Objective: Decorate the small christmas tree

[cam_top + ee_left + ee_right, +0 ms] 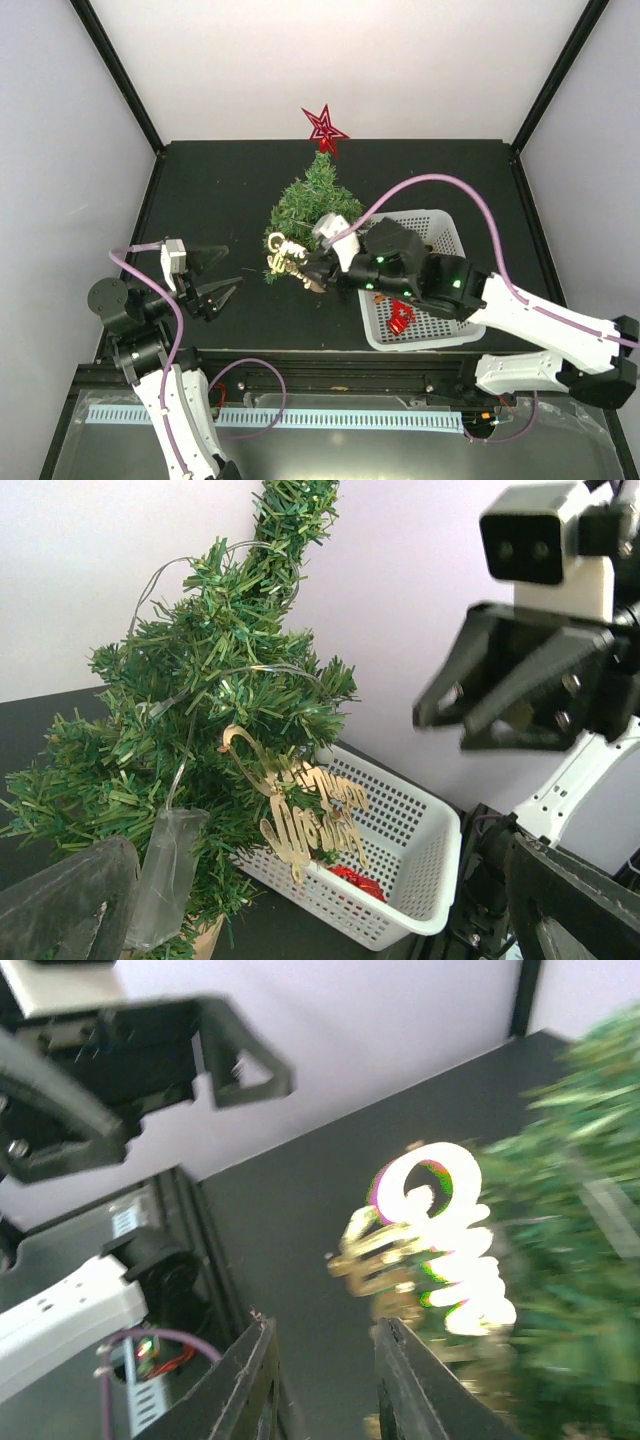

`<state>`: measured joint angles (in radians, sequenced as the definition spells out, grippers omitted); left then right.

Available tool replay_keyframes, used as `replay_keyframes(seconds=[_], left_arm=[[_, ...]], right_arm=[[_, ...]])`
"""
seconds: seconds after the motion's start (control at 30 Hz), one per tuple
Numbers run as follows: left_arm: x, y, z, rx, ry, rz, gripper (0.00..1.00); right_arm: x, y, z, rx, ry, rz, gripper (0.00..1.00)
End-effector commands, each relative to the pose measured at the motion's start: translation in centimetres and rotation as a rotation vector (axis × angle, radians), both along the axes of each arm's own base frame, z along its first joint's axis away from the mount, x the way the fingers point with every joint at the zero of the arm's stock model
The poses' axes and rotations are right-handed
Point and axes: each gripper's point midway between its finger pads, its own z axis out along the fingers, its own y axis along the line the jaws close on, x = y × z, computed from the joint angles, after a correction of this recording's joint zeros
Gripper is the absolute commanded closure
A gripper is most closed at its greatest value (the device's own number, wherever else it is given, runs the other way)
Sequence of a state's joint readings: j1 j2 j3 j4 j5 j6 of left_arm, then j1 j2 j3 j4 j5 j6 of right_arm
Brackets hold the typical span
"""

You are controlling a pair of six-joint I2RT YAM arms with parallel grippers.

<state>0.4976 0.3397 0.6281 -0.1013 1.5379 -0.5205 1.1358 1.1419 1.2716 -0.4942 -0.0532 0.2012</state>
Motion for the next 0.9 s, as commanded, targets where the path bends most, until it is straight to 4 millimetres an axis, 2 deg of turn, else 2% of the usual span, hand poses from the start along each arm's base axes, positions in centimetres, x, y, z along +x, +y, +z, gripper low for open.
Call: replay_keyframes(seconds=[0.0,0.17,0.27,0.4,0.53,0.67,0.73,0.87], left_arm=[[-0.1,0.0,0.2,0.008,-0.012,0.001,0.01],[-0.2,0.0,0.2,0.01,-0.015,0.002,0.01],[-0.2,-0.1,0.2,0.011,-0.017,0.001,0.01],[-0.3,-0.1,0.2,0.013,-0.02,-0.001,0.01],[-0.3,-0.1,0.2,0.013,-0.022,0.004,0.01],[0.0,0.2,0.3,0.013,-0.025,0.021,0.01],[0.1,0.3,0.3,0.013,-0.025,0.029,0.01],[0.3,0.4,0.2,0.009,-0.019,0.032,0.01]], right_arm=[[-1.8,2.1,-1.9,-0.042,0.035,0.016,0.72],[-2.5,2.2,-4.1,-0.064,0.062,0.002,0.71],[-2.4,1.1,-4.6,-0.069,0.055,-0.041,0.71],[-0.4,-3.2,-4.2,-0.013,0.006,-0.229,0.71],[1.8,-8.5,-5.4,-0.007,-0.008,-0.473,0.65],[3.7,-12.7,-9.5,-0.12,0.042,-0.686,0.55],[4.7,-14.1,-11.9,-0.156,0.112,-0.753,0.51],[7.0,-17.2,-16.6,-0.137,0.277,-0.863,0.44]])
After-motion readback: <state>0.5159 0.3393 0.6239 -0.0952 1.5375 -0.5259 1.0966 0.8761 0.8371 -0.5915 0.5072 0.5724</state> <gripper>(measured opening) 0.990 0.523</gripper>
